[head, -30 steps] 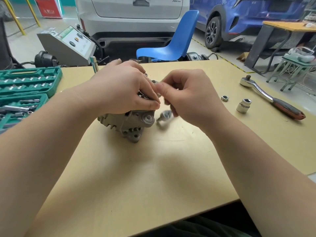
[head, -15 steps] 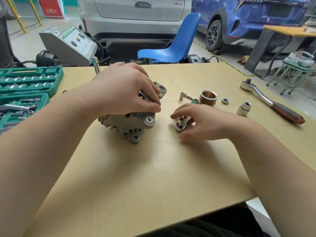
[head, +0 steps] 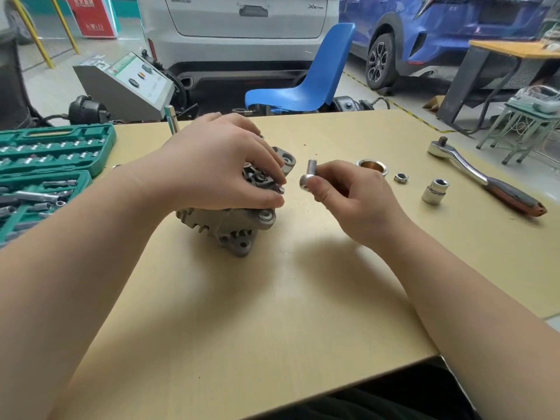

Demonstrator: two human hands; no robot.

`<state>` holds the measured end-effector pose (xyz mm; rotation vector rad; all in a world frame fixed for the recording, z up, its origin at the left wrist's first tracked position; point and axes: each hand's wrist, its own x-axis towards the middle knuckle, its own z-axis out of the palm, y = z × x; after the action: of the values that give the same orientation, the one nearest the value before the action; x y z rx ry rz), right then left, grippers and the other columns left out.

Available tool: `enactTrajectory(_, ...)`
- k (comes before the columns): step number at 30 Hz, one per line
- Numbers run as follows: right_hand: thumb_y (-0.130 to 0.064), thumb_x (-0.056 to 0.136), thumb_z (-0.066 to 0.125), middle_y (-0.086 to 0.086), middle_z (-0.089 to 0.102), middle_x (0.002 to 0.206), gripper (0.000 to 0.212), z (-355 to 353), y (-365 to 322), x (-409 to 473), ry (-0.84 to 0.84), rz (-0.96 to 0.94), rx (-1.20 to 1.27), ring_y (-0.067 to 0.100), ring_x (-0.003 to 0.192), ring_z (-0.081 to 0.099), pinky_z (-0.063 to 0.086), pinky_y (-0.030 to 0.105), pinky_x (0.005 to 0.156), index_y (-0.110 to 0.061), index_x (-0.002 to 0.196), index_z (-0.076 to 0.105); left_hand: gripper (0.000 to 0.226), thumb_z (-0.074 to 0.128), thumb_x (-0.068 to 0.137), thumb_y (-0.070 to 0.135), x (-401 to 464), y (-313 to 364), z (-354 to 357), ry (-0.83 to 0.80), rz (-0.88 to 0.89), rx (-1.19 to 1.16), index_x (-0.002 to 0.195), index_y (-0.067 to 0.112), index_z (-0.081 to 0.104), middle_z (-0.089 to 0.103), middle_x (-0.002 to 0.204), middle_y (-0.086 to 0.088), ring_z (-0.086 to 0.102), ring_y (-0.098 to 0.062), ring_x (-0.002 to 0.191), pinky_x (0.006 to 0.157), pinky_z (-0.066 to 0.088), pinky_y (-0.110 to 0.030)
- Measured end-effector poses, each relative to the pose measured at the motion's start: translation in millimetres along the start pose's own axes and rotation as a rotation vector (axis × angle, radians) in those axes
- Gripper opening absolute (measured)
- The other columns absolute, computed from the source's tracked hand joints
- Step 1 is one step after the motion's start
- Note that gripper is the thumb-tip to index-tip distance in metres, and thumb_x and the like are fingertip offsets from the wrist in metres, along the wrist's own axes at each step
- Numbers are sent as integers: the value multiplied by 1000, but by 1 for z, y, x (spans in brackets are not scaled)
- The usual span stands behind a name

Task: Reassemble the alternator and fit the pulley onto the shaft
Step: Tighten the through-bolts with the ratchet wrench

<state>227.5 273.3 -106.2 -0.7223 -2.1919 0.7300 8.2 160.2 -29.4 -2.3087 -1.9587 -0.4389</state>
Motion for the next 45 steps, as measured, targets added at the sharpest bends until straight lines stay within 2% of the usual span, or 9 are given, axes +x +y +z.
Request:
enactTrajectory(4, -33, 83, 84, -12, 66, 89, 37, -1, -2, -4, -33, 18, 263, 12, 64, 57, 48, 27, 63, -29, 114, 65, 69, 58, 60, 93, -3, -2, -6, -54, -58, -56, 123, 68, 66, 62, 138, 19, 42, -11, 143, 118, 37, -48)
enactTrajectory(10, -21, 86, 83, -4, 67, 92, 26, -3, -8, -3, -45, -46, 393, 23, 70, 59, 46, 25, 63, -22, 111, 78, 86, 57, 56, 103, -4, -5, -6, -95, 78, -38, 133, 64, 62, 58, 137, 42, 28, -4, 152, 126, 24, -53)
enactTrajectory(16, -34, 80, 86, -14, 69, 91, 35, -3, -18, -1, -34, -82, 340, 17, 76, 66, 49, 20, 62, -35, 113, 73, 85, 57, 58, 102, -2, -9, -3, -86, 103, -30, 130, 58, 67, 62, 136, 37, 34, -5, 149, 118, 31, -43)
enactTrajectory(21, -26, 81, 90, -2, 74, 94, 30, -4, -24, -1, 39, -99, 195, 21, 82, 70, 57, 38, 63, -16, 106, 77, 86, 56, 55, 102, -1, -7, -2, -88, 86, -22, 127, 58, 69, 65, 139, 23, 37, -4, 148, 112, 30, -35)
enactTrajectory(25, -17, 87, 84, -1, 70, 96, 23, -8, -35, -3, 27, -179, 71, 18, 82, 68, 56, 28, 68, -13, 109, 79, 76, 60, 60, 97, -3, -4, -4, -70, 109, -13, 120, 54, 74, 67, 133, 11, 42, -11, 147, 114, 34, -40)
enactTrajectory(30, -20, 91, 81, -3, 74, 92, 20, -21, -54, 0, -32, -115, -96, 13, 77, 72, 61, 34, 74, -16, 111, 82, 72, 64, 63, 92, -2, 0, 0, -91, 164, 73, 113, 41, 74, 70, 115, 24, 42, -8, 138, 113, 39, -44)
enactTrajectory(36, -42, 84, 86, -6, 76, 78, 27, -15, -69, 0, 3, 77, -47, 15, 74, 75, 64, 42, 74, -21, 99, 82, 70, 66, 57, 94, 0, -1, -2, -114, 134, -11, 112, 52, 76, 58, 108, 44, 44, -2, 130, 104, 49, -44)
enactTrajectory(41, -22, 89, 83, -7, 72, 89, 17, -24, -76, 6, -106, -120, -251, 15, 82, 65, 54, 40, 80, -20, 106, 82, 64, 62, 57, 96, 1, -1, -2, -131, 122, 0, 100, 49, 75, 55, 103, 46, 43, -1, 129, 101, 50, -45)
enactTrajectory(45, -15, 87, 85, -9, 74, 93, 27, -32, -75, 13, -174, -111, -236, 15, 87, 66, 55, 37, 83, -26, 111, 82, 78, 60, 57, 97, 1, 0, -2, -131, 117, 30, 113, 45, 77, 57, 106, 41, 44, -3, 130, 100, 51, -46)
